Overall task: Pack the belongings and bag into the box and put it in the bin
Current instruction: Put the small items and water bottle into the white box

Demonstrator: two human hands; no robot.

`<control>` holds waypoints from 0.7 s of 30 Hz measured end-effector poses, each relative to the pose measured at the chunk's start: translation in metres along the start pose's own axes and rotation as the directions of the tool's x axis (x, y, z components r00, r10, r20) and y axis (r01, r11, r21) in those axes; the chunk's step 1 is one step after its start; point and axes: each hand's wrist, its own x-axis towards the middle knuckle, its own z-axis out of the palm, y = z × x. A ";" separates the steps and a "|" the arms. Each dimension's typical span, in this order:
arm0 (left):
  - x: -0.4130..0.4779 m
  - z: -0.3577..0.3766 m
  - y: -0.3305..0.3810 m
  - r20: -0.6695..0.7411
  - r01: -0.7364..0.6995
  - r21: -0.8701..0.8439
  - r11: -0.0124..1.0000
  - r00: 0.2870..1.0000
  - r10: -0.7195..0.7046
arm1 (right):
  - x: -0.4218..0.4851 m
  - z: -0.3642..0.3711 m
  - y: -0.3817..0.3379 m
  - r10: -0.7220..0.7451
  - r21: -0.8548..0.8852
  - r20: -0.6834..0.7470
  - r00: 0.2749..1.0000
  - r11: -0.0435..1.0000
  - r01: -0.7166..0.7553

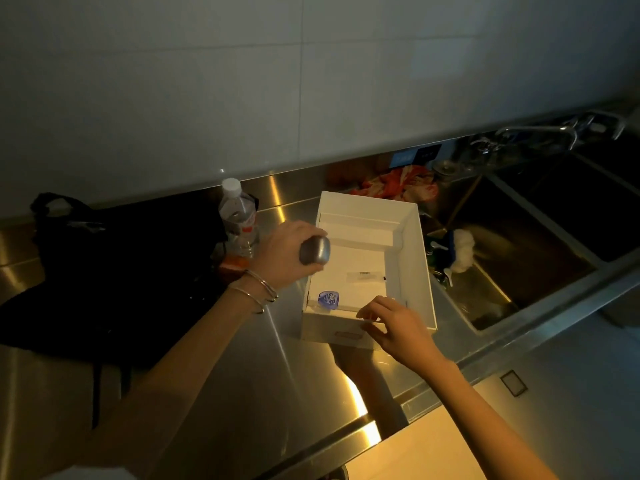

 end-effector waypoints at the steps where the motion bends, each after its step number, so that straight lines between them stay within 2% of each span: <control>1: 0.007 0.007 0.007 0.090 -0.034 0.008 0.999 0.995 0.033 | -0.002 -0.004 0.003 0.009 0.007 -0.014 1.000 1.000 -0.009; 4: 0.023 0.036 0.017 0.319 -0.060 0.044 0.997 0.947 0.043 | -0.008 -0.011 0.010 0.048 0.033 -0.046 0.998 0.998 -0.047; 6: 0.030 0.054 0.018 0.418 -0.079 0.123 0.989 0.908 0.021 | -0.009 -0.014 0.011 0.095 0.073 -0.043 0.995 0.993 -0.092; 9: 0.035 0.069 0.013 0.484 -0.120 0.297 0.947 0.874 -0.041 | -0.009 -0.014 0.010 0.146 0.112 -0.031 0.989 0.984 -0.141; 12: 0.037 0.076 0.008 0.545 -0.234 0.499 0.835 0.834 -0.092 | -0.007 -0.015 0.009 0.157 0.138 0.001 0.988 0.978 -0.156; 14: 0.037 0.080 0.006 0.561 -0.271 0.559 0.784 0.819 -0.117 | -0.004 -0.015 0.008 0.151 0.154 0.026 0.988 0.976 -0.153; 17: 0.039 0.084 0.003 0.518 -0.236 0.589 0.773 0.844 -0.137 | 0.002 -0.014 0.007 0.147 0.178 0.059 0.987 0.972 -0.156; 19: 0.041 0.082 0.002 0.475 -0.175 0.548 0.818 0.870 -0.132 | 0.005 -0.012 0.008 0.148 0.205 0.068 0.987 0.966 -0.159; 21: 0.038 0.078 -0.002 0.407 -0.086 0.402 0.911 0.908 -0.094 | 0.006 -0.010 0.009 0.155 0.229 0.077 0.985 0.959 -0.169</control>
